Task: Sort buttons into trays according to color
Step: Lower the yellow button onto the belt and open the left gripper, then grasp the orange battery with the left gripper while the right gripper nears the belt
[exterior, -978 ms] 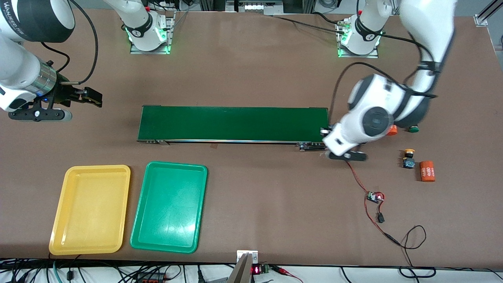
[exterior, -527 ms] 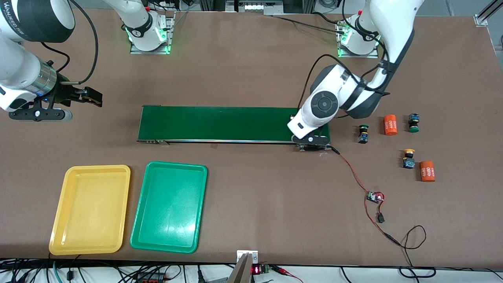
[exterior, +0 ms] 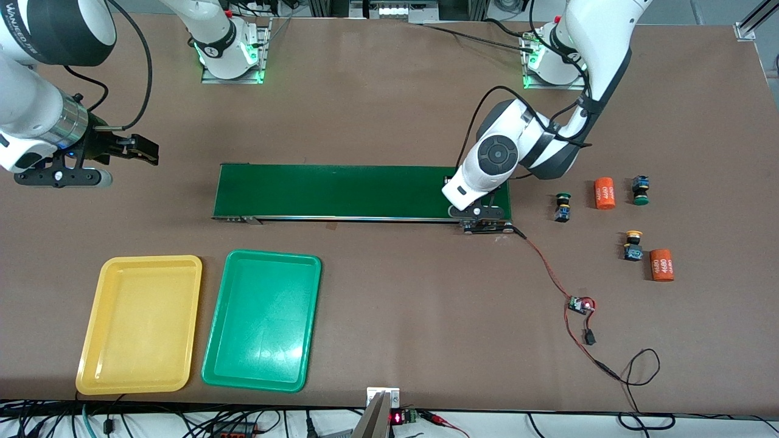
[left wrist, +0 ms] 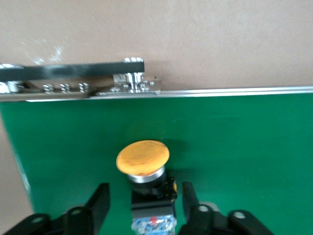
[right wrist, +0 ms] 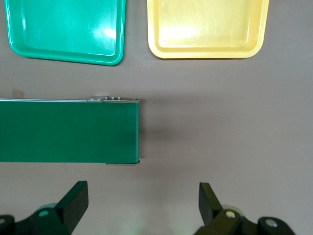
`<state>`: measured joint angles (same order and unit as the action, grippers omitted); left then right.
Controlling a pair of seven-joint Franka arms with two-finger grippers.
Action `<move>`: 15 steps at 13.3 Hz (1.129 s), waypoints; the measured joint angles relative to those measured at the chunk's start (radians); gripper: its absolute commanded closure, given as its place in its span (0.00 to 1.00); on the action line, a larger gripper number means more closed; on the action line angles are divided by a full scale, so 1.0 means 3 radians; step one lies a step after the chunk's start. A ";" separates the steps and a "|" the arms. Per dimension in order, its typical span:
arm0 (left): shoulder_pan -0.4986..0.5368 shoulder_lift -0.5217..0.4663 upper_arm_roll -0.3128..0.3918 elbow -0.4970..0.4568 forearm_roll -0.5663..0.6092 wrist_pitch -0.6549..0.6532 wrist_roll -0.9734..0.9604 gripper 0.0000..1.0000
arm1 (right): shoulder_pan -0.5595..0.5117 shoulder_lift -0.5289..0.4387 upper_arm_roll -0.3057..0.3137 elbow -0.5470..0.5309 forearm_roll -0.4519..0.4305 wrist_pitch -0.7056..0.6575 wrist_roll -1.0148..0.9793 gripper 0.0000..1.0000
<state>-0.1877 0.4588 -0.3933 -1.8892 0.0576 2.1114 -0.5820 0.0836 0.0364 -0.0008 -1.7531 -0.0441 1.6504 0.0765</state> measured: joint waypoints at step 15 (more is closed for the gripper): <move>0.1791 0.0686 0.0107 0.1466 0.1598 -0.0544 0.1989 0.00 | 0.0003 0.0011 0.0002 -0.0115 0.0005 0.0121 0.0000 0.00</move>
<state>0.3497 0.6647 -0.3614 -1.4495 0.5371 1.9480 0.0147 0.0844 0.0396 -0.0003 -1.7877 -0.0426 1.6868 0.0765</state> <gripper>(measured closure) 0.000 0.000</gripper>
